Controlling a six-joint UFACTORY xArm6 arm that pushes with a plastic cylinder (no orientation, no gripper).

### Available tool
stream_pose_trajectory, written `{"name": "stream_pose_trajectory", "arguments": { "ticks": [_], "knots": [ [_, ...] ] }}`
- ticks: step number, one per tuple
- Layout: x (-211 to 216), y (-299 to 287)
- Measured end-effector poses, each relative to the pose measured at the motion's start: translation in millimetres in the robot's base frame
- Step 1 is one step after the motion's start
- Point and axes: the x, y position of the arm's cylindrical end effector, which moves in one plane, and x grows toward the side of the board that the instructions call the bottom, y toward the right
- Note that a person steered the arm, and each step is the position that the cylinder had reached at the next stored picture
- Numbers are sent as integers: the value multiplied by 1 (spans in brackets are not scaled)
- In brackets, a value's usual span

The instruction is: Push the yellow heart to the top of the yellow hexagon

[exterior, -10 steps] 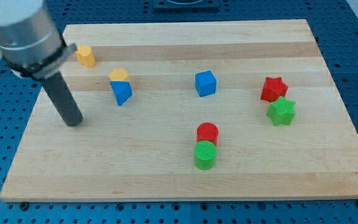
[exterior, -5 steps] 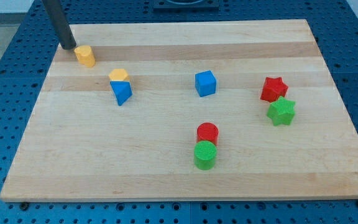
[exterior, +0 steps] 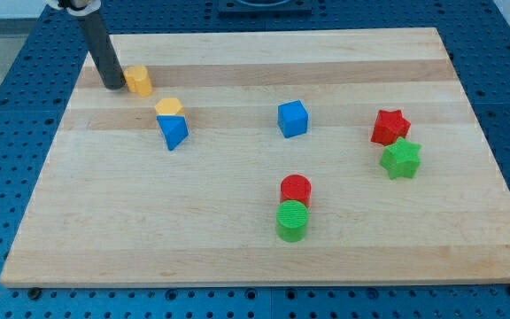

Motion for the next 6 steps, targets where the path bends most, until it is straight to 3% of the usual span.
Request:
{"name": "stream_pose_trajectory", "arguments": {
  "ticks": [5,6],
  "knots": [
    [-3,41],
    [16,41]
  ]
}}
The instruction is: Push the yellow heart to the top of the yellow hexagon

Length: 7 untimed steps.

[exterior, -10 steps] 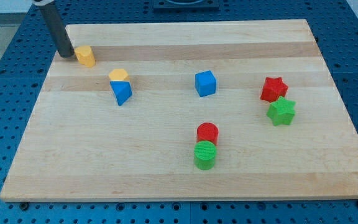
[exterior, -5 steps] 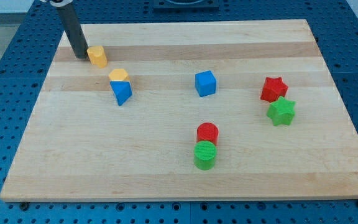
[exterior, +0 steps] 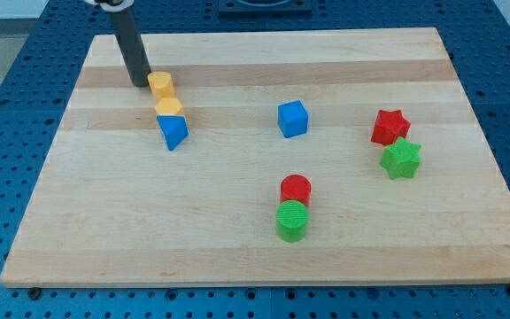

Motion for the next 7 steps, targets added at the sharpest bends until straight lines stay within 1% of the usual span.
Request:
{"name": "stream_pose_trajectory", "arguments": {
  "ticks": [1,2,3,4,6,7],
  "knots": [
    [-5,0],
    [-41,5],
    [-41,19],
    [-35,27],
    [3,30],
    [7,30]
  ]
}}
